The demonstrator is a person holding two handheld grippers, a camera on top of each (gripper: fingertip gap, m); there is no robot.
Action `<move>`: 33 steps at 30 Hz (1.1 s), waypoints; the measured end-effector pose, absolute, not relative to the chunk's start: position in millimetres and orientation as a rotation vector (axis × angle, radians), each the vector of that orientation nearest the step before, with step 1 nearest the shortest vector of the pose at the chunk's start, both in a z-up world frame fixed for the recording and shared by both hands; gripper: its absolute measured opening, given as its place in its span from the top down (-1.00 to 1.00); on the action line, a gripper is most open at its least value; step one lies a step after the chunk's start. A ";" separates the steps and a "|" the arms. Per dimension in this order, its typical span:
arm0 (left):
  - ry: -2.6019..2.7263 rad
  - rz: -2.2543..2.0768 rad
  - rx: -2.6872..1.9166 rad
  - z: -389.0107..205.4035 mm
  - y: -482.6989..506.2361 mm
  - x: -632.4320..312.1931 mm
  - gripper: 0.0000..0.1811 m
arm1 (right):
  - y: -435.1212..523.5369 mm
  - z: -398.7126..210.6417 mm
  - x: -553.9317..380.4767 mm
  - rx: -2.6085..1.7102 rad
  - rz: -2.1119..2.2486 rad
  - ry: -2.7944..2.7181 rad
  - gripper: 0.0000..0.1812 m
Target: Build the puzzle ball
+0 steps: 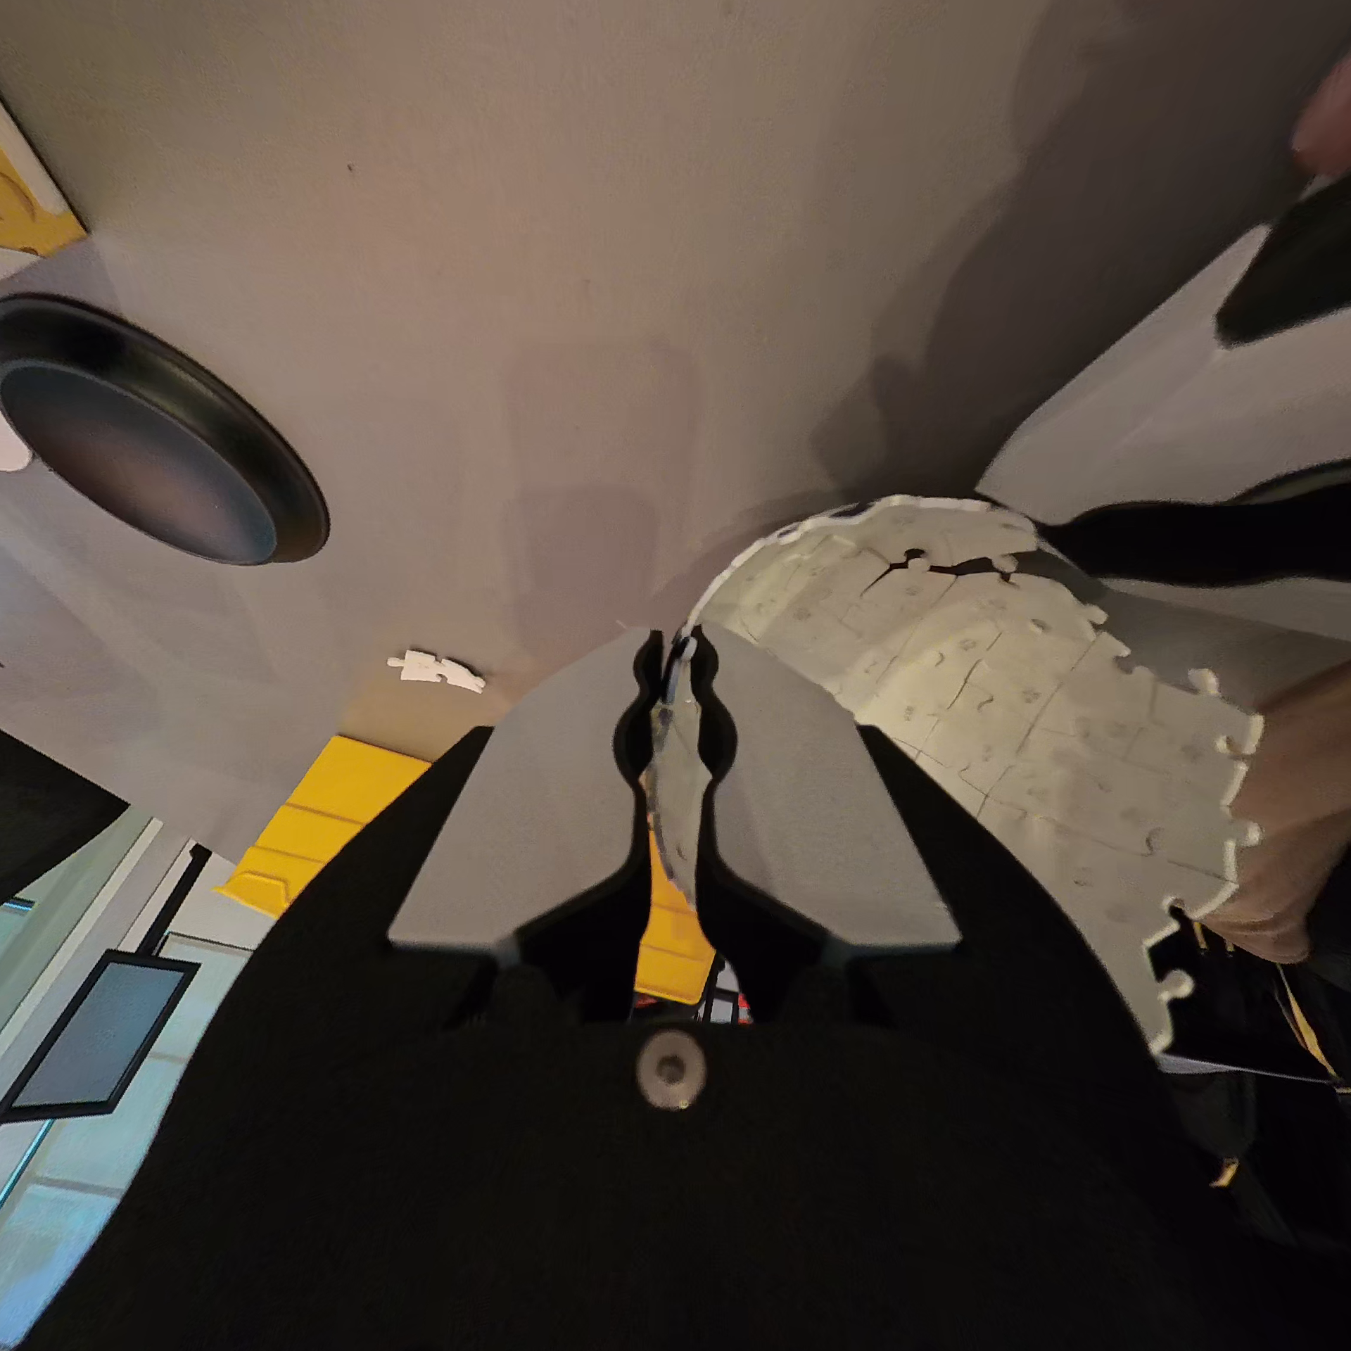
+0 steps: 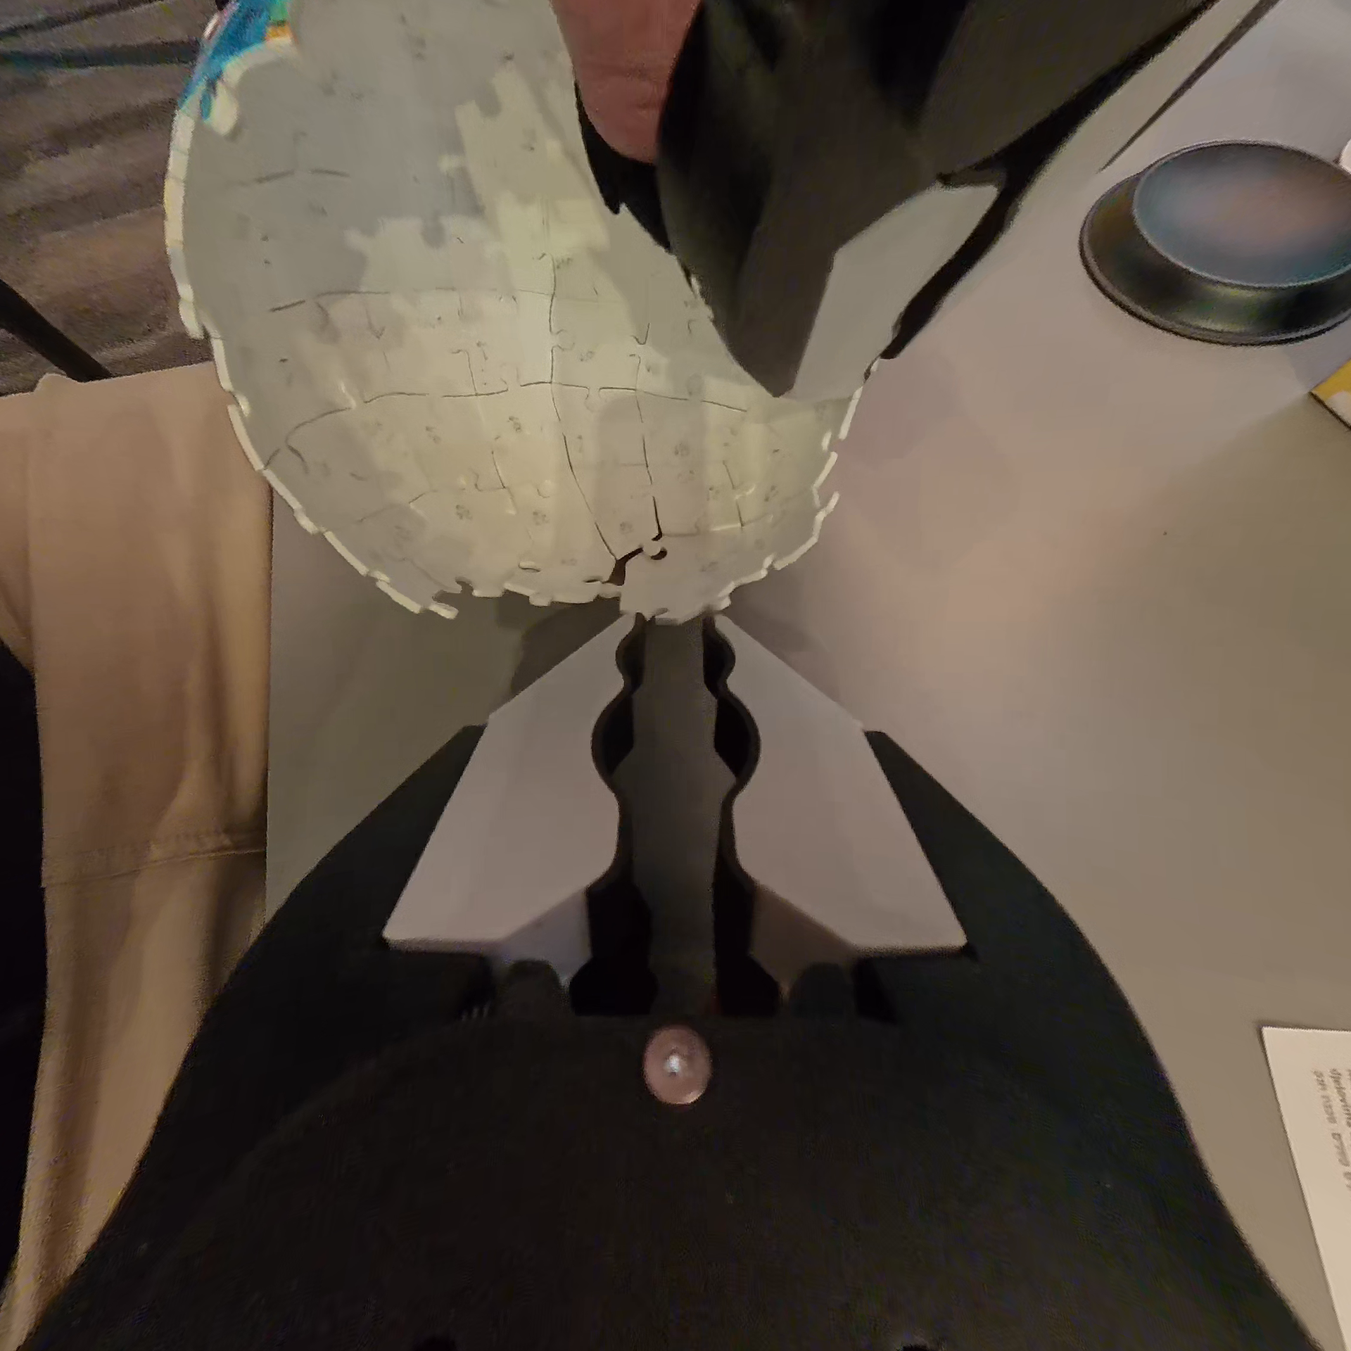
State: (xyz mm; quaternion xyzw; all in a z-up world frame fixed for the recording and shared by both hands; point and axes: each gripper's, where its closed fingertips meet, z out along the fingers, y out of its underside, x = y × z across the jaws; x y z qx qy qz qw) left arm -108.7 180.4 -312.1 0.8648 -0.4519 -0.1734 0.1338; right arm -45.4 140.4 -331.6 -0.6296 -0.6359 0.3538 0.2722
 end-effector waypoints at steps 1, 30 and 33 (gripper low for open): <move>-1.314 -0.507 2.506 -312.4 180.4 -108.6 0.91 | 139.3 -332.0 -45.8 -1.693 0.953 -1.718 0.85; -1.233 -0.389 2.850 -264.7 170.5 -136.4 0.53 | 135.1 -319.3 -42.6 -1.678 0.984 -1.725 0.86; -1.225 -0.380 2.881 -262.6 169.5 -142.4 0.53 | 129.2 -314.3 -46.3 -1.660 0.988 -1.740 0.85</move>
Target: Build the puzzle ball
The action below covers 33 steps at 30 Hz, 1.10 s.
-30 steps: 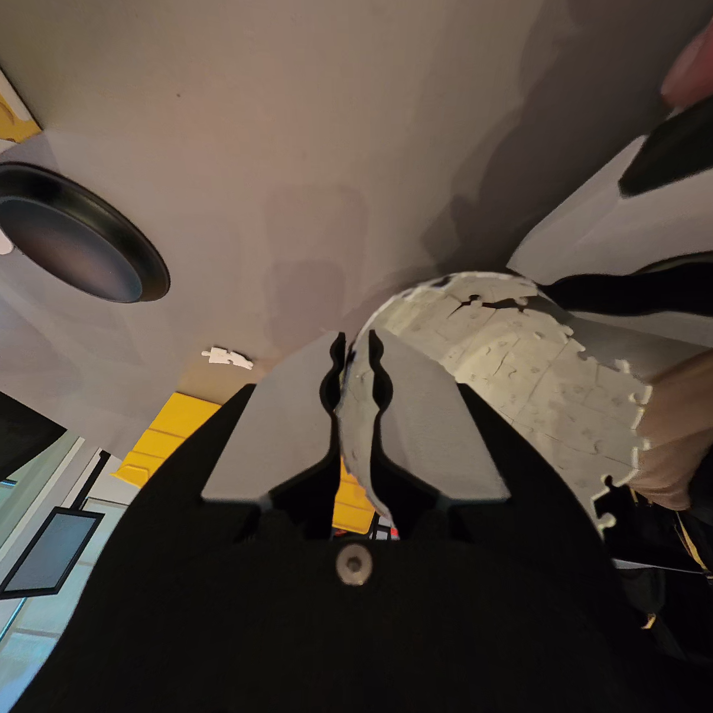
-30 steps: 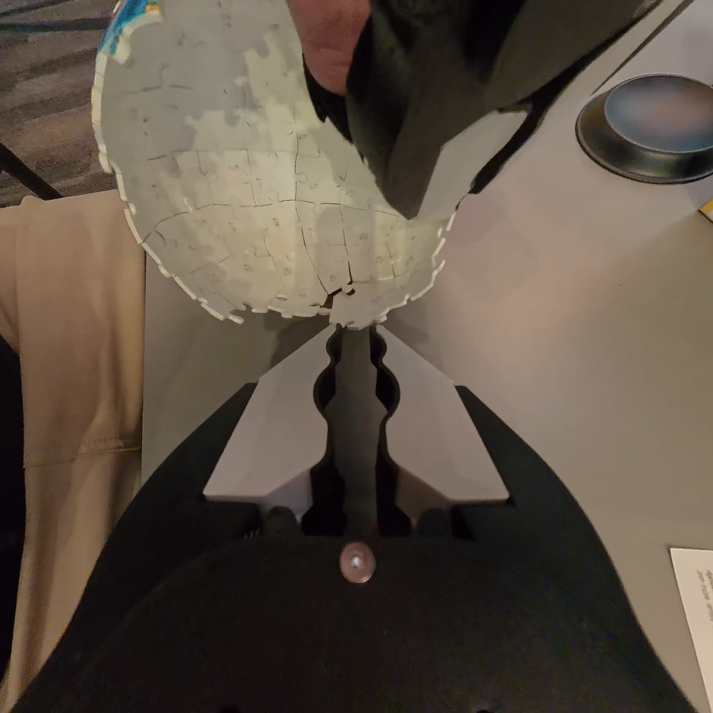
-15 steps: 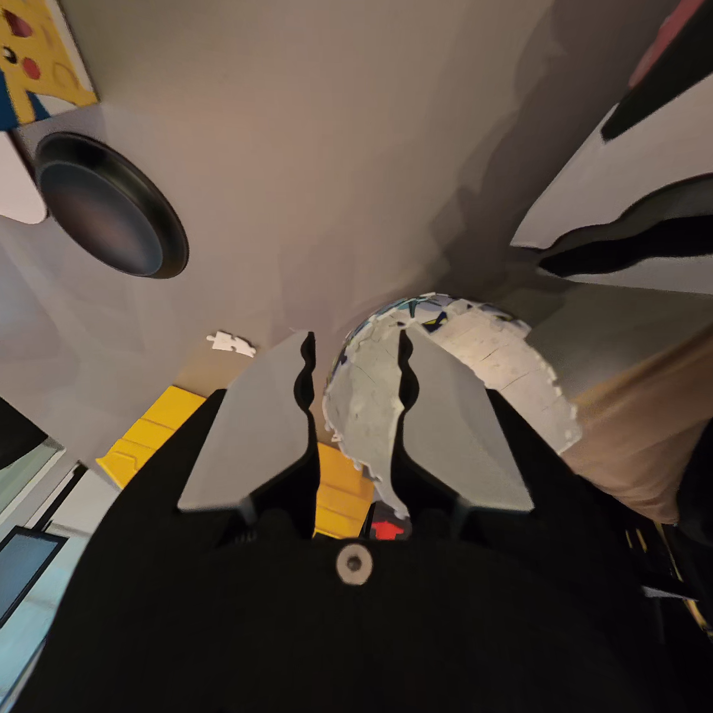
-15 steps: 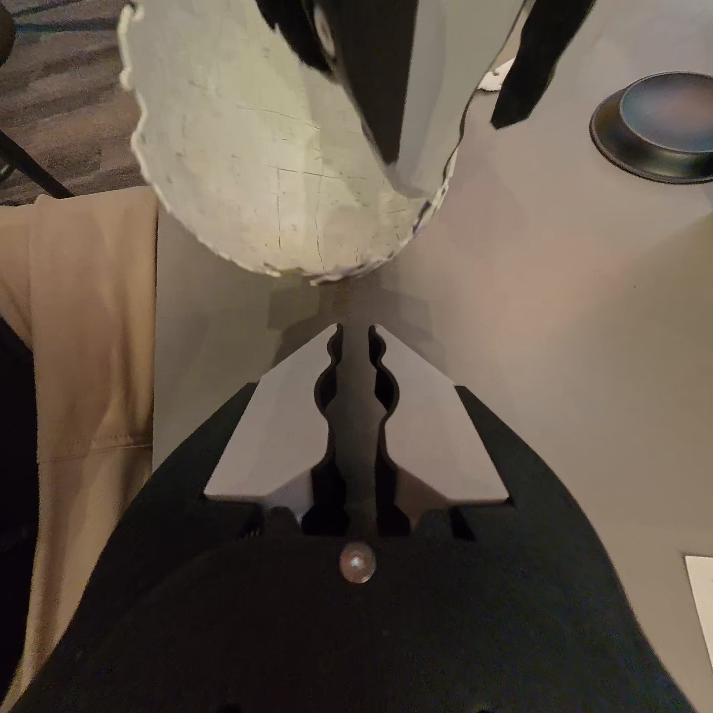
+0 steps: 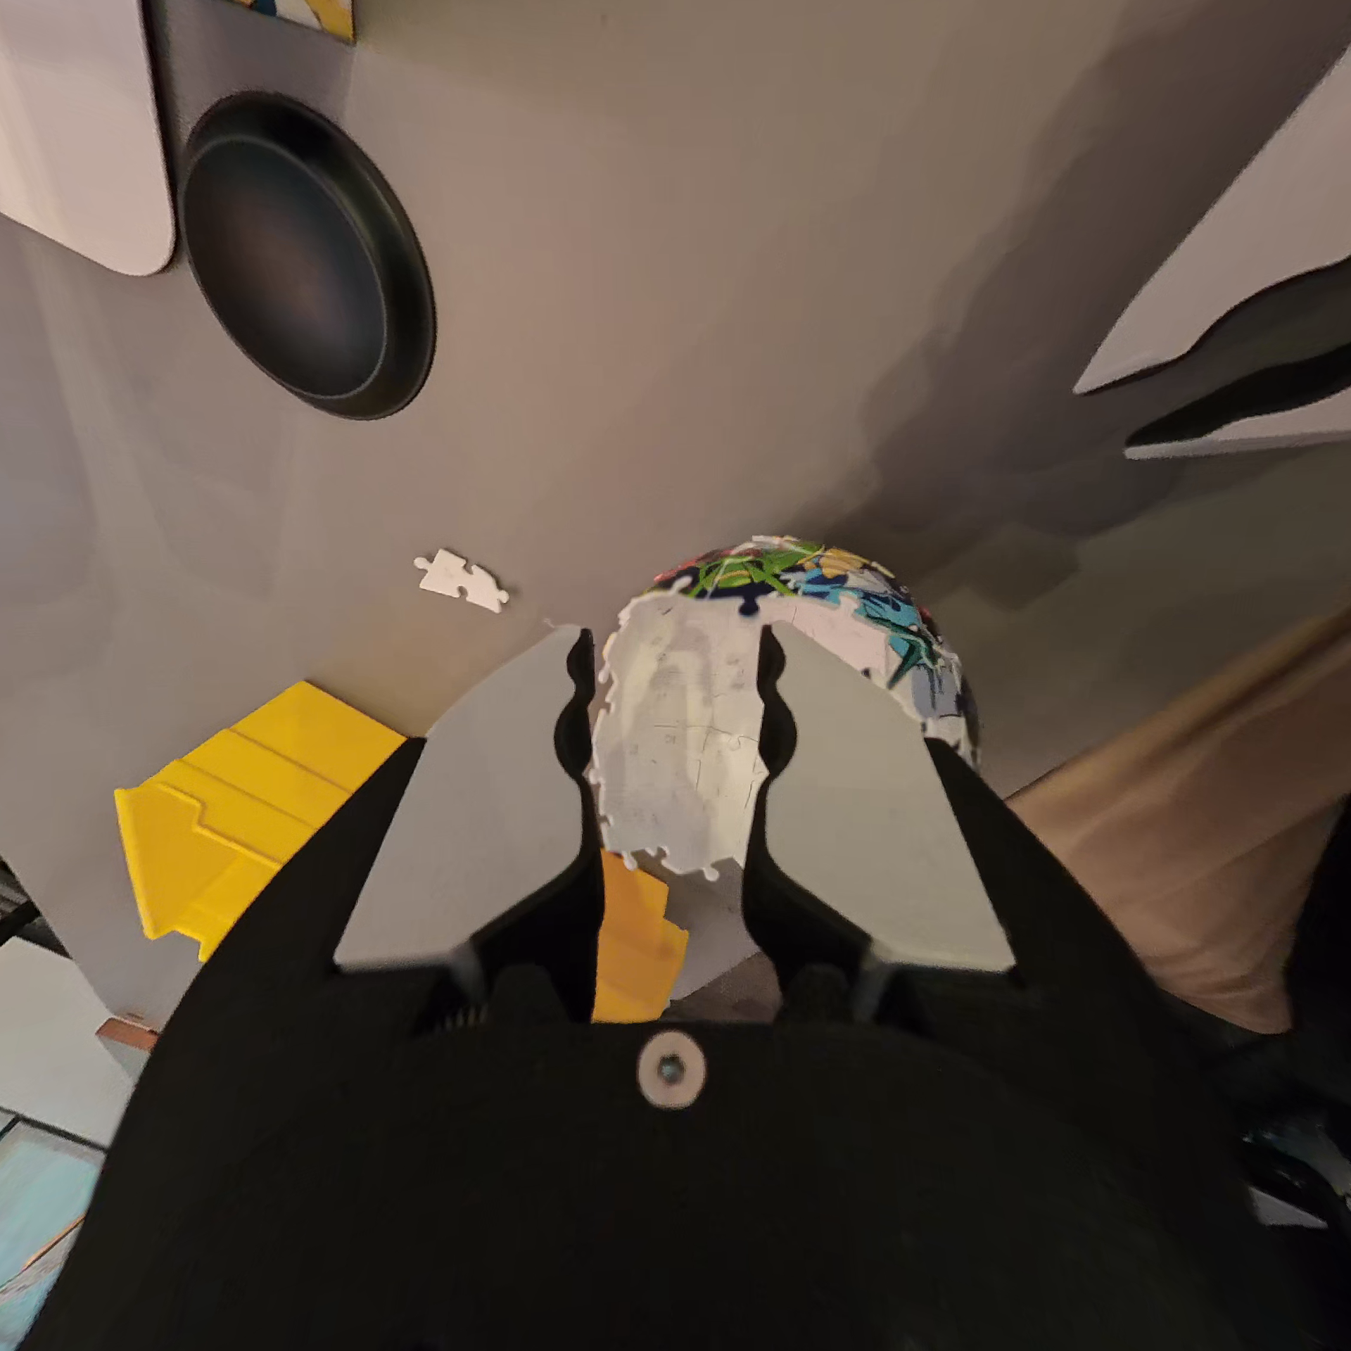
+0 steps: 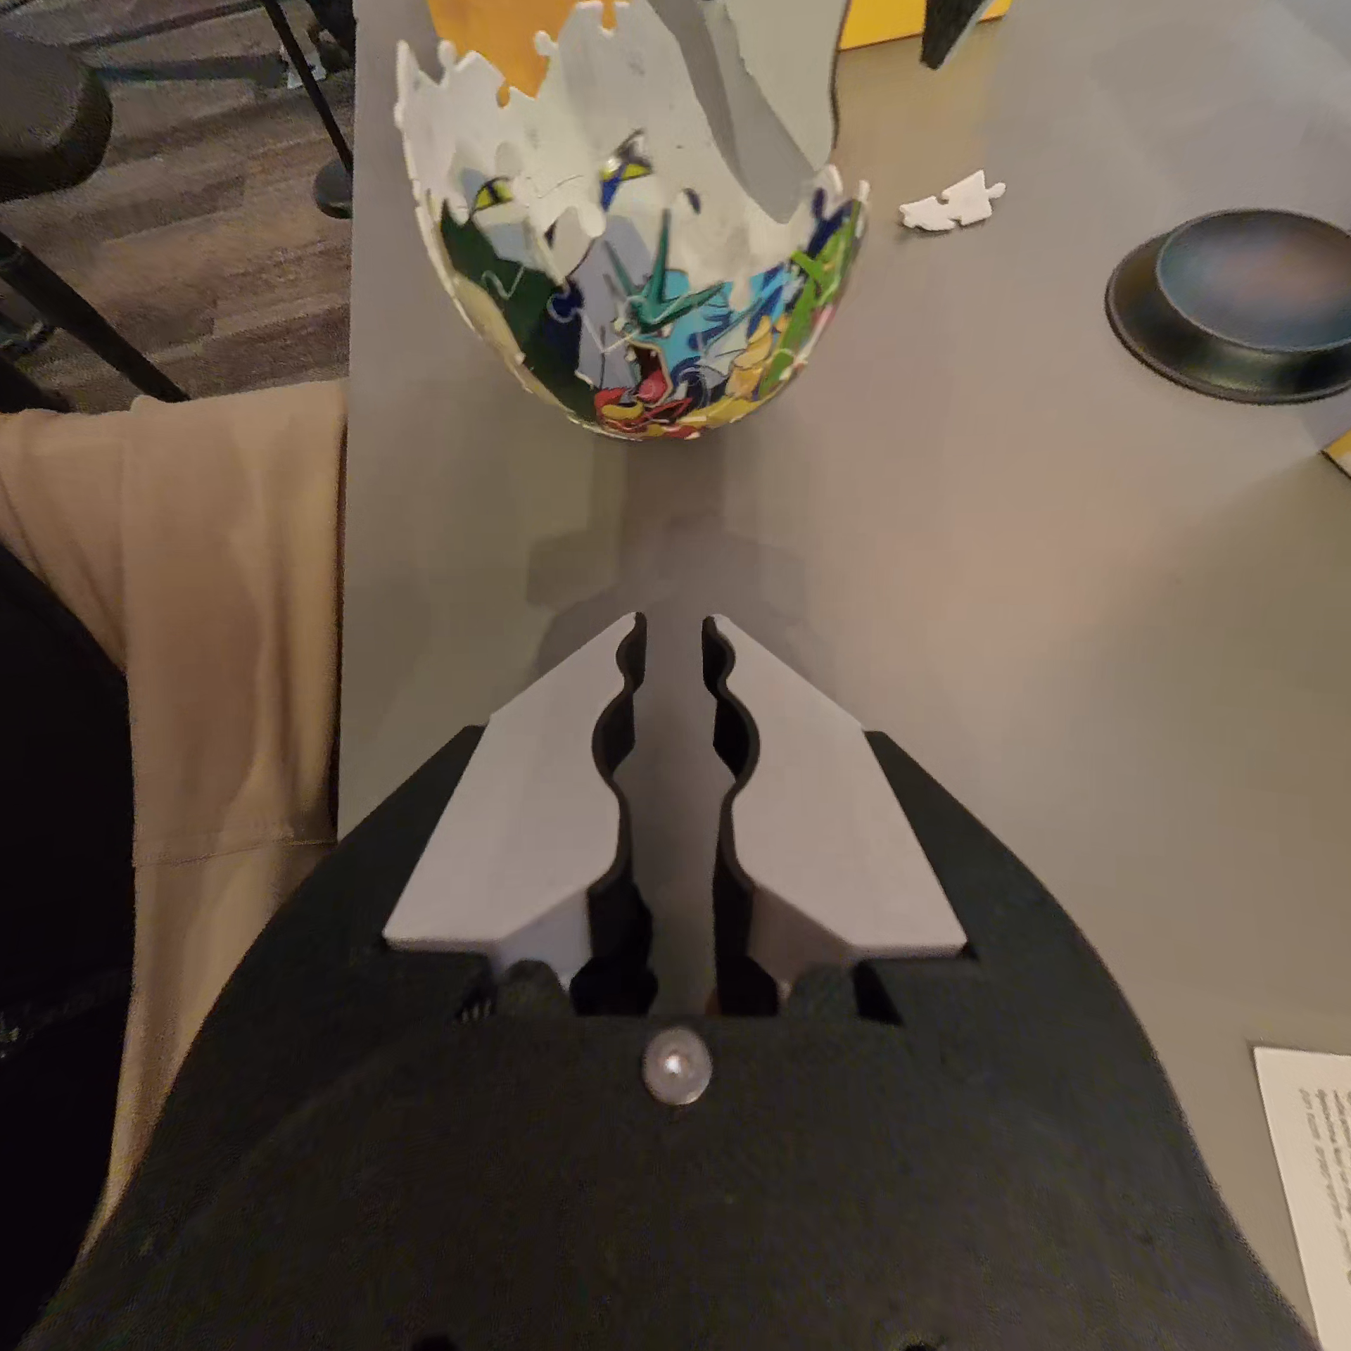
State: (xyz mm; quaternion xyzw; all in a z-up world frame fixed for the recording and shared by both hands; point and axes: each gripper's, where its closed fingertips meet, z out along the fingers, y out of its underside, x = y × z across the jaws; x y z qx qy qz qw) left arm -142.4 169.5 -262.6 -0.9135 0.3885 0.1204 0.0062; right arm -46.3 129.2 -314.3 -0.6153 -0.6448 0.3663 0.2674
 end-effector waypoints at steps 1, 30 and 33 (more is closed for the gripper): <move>1.206 0.352 -2.856 -261.1 168.2 -142.3 0.53 | 127.2 -312.8 -48.5 -1.653 0.983 -1.749 0.84; 0.701 -0.078 -2.751 -293.2 108.4 -204.1 0.32 | 124.0 -290.7 -71.7 -1.765 1.116 -1.688 0.79; 0.674 -0.067 -2.752 -300.6 113.7 -204.1 0.36 | 122.9 -292.5 -73.8 -1.779 1.127 -1.687 0.79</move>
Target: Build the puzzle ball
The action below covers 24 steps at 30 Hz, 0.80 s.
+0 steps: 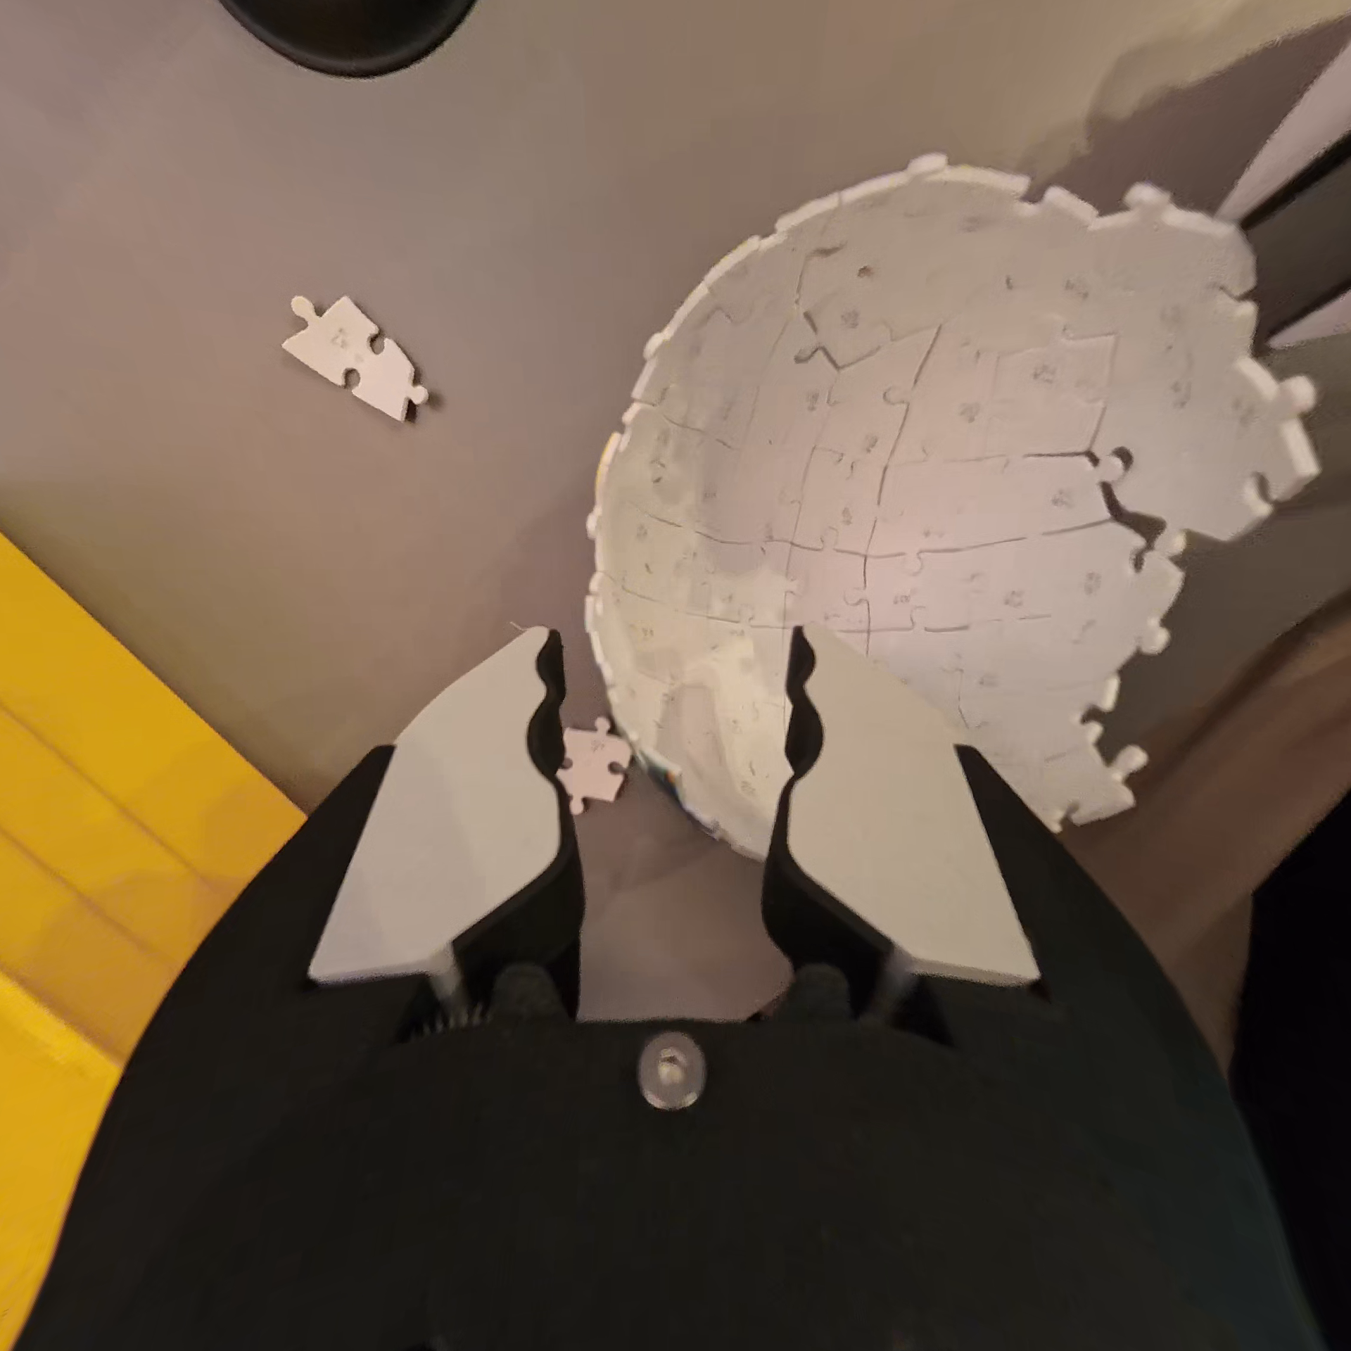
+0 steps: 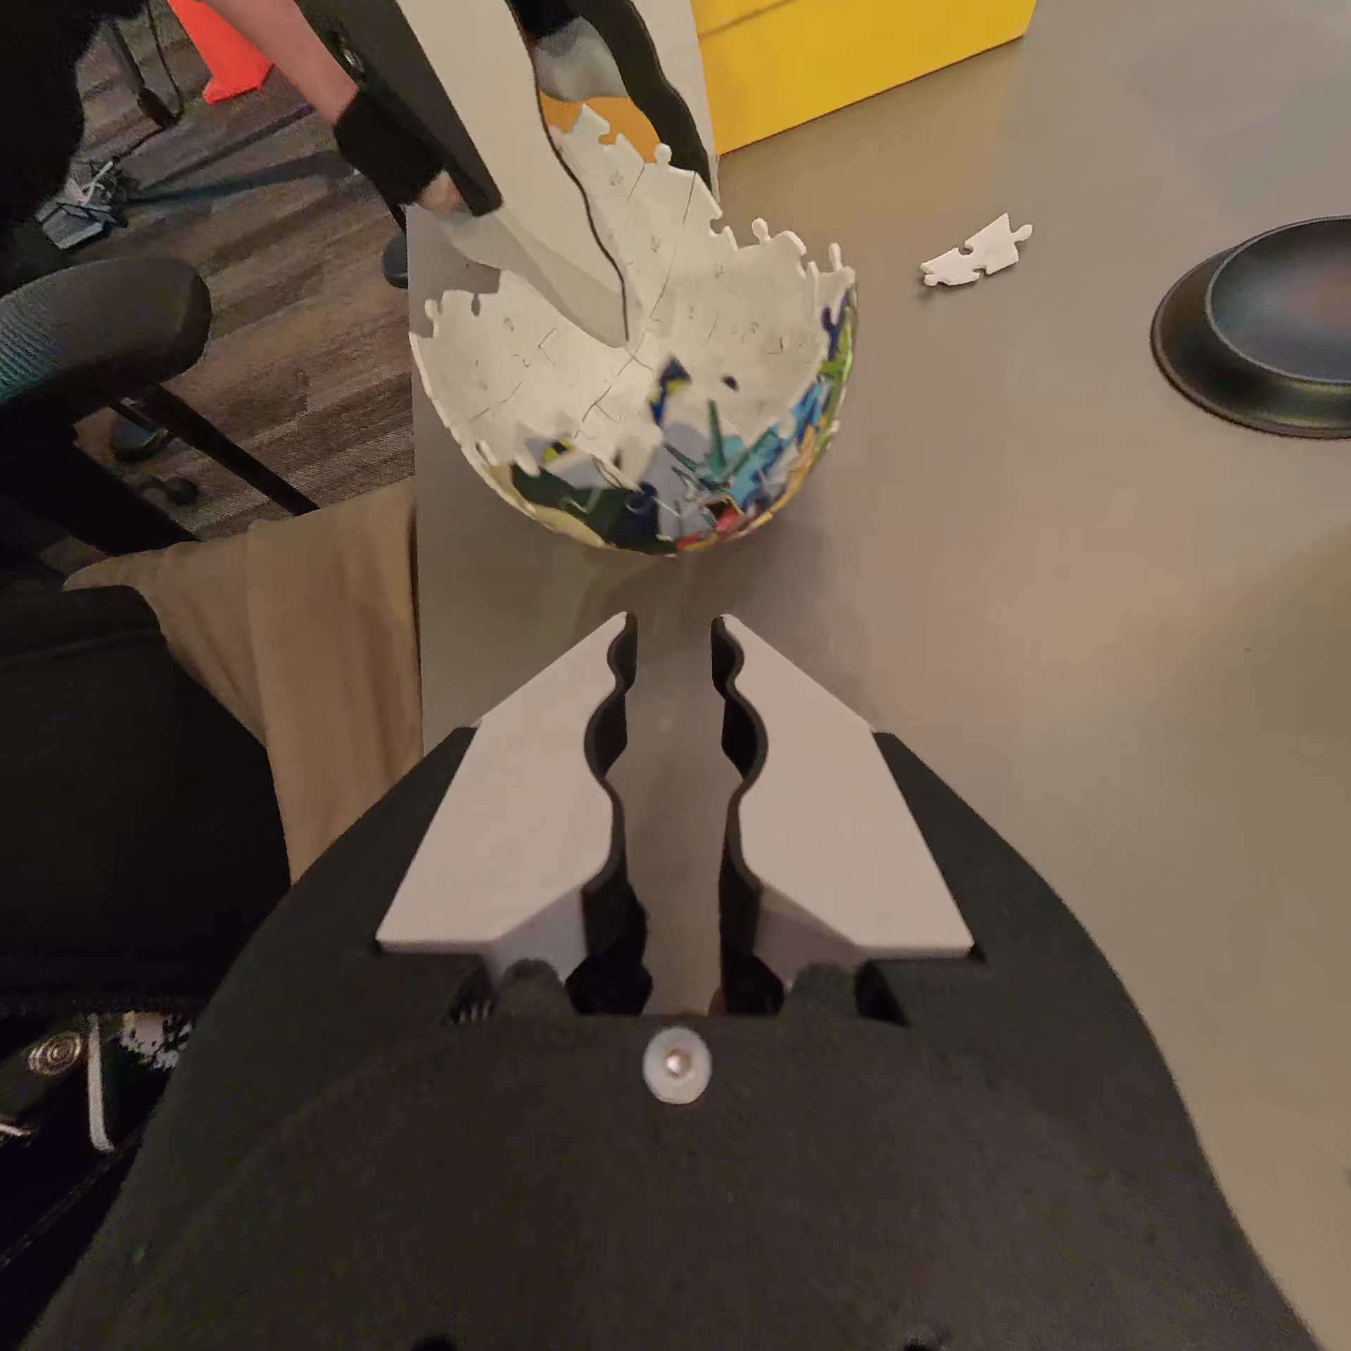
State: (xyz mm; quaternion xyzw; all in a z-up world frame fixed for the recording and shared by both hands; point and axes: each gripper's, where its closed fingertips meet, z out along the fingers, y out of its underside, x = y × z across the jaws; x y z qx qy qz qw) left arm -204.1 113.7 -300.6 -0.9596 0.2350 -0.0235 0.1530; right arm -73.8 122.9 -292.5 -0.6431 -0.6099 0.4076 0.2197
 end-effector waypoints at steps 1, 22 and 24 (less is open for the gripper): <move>0.644 -0.058 -2.755 -302.9 115.5 -205.6 0.41 | 122.0 -292.6 -74.6 -1.782 1.135 -1.685 0.79; 0.445 0.213 -2.591 -309.3 132.5 -212.5 0.89 | 109.6 -295.5 -62.0 -1.683 1.059 -1.773 0.79; 0.459 0.265 -2.555 -304.4 135.9 -211.8 0.90 | 106.8 -291.9 -61.4 -1.629 1.027 -1.800 0.79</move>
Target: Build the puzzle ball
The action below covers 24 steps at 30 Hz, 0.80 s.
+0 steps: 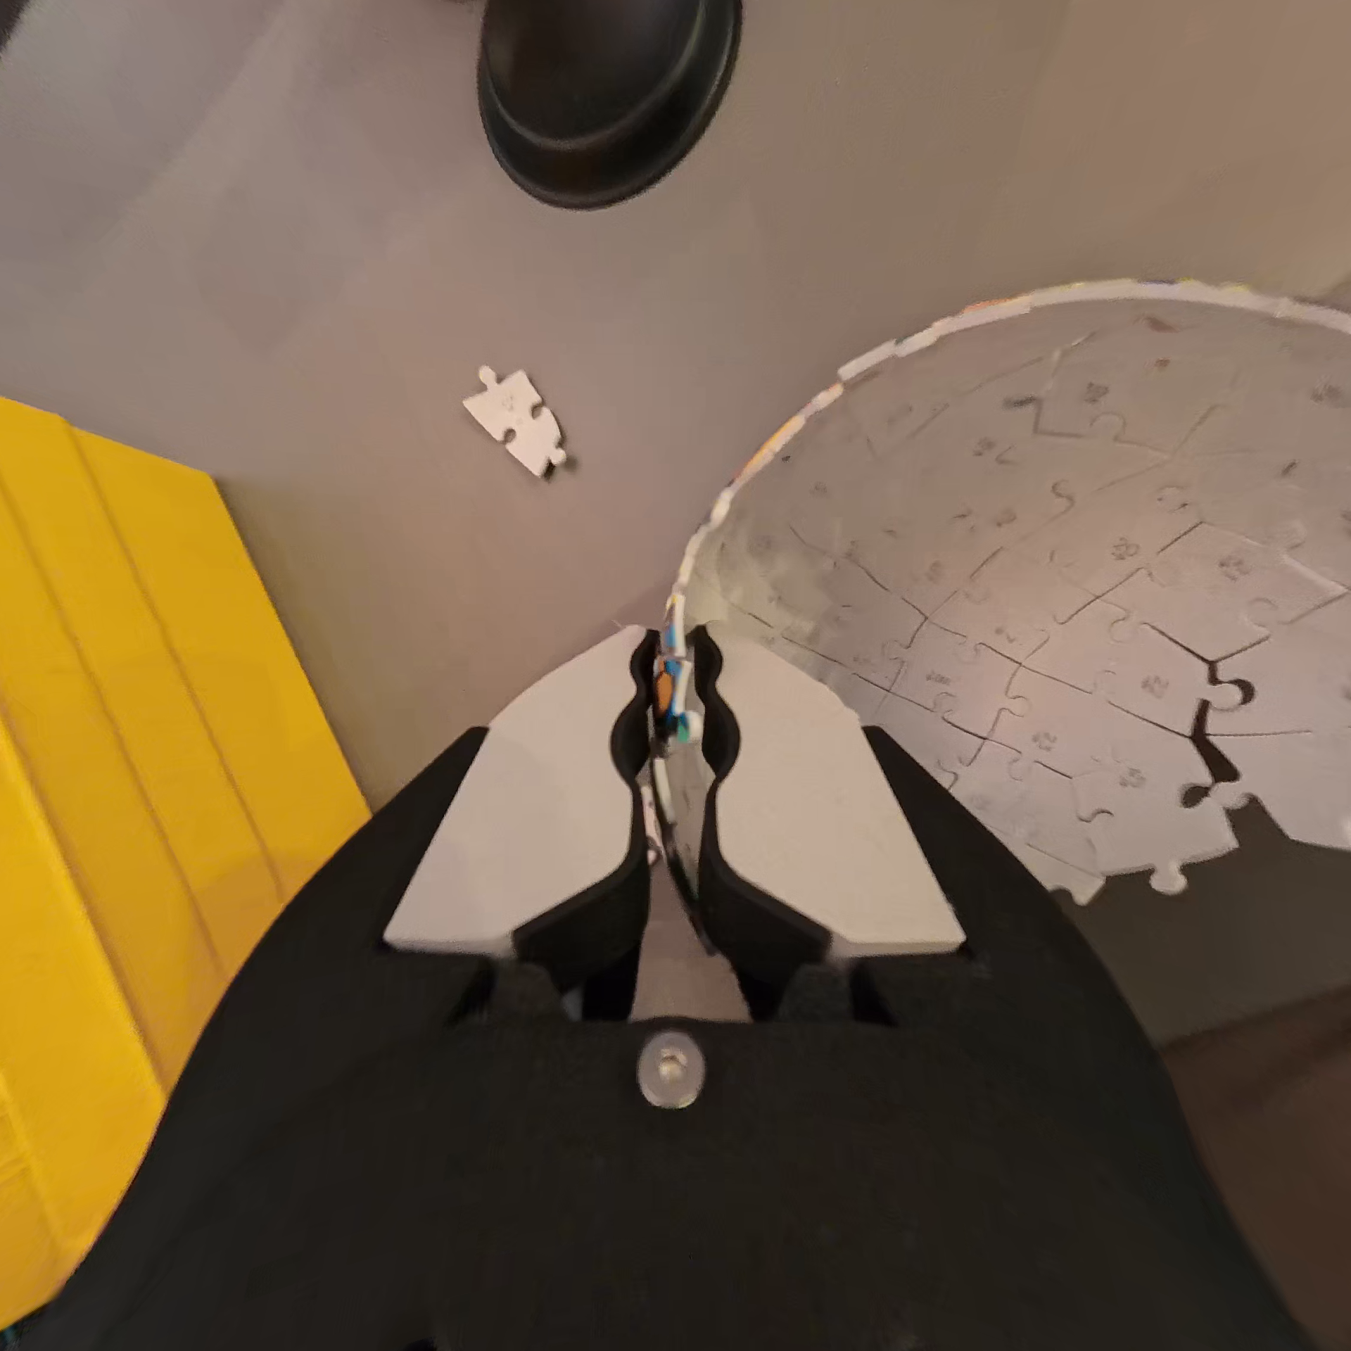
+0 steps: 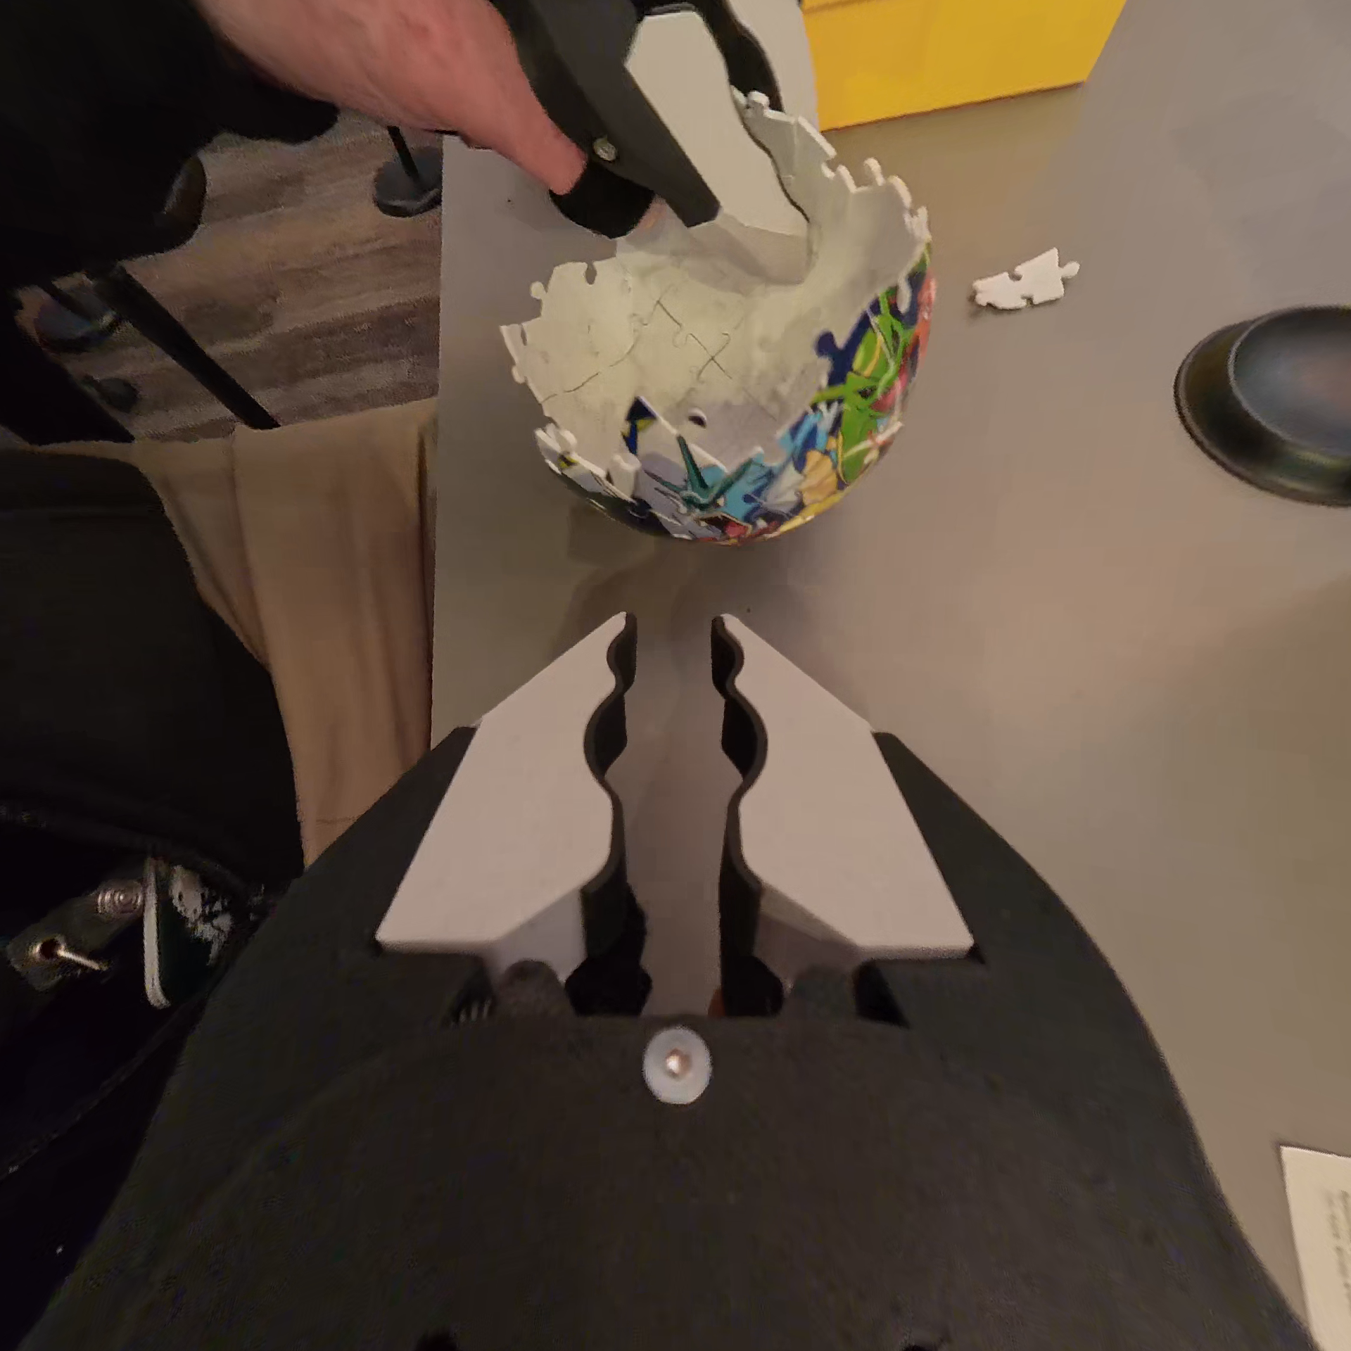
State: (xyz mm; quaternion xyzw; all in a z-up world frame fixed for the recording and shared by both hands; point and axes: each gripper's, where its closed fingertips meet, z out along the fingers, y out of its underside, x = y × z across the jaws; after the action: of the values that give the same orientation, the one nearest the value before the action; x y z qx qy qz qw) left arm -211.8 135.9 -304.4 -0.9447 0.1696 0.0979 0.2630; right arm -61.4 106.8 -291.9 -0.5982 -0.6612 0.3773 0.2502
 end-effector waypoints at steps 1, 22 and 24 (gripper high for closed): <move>0.461 0.298 -2.524 -300.5 138.8 -211.9 0.91 | 105.1 -290.2 -61.0 -1.597 1.010 -1.815 0.79; 0.541 0.697 -2.061 -264.3 148.5 -180.4 0.92 | 75.7 -315.2 -77.0 -1.099 0.322 -2.057 0.65; 0.533 0.697 -2.034 -262.4 147.1 -177.8 0.92 | 82.0 -317.4 -79.6 -1.065 0.237 -2.038 0.73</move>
State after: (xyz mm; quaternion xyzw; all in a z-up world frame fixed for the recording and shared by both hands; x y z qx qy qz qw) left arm -177.8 147.1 -262.4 -0.8215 0.2153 0.2816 0.4466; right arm -79.6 82.0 -317.4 -0.4217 -0.8067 0.0939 0.4033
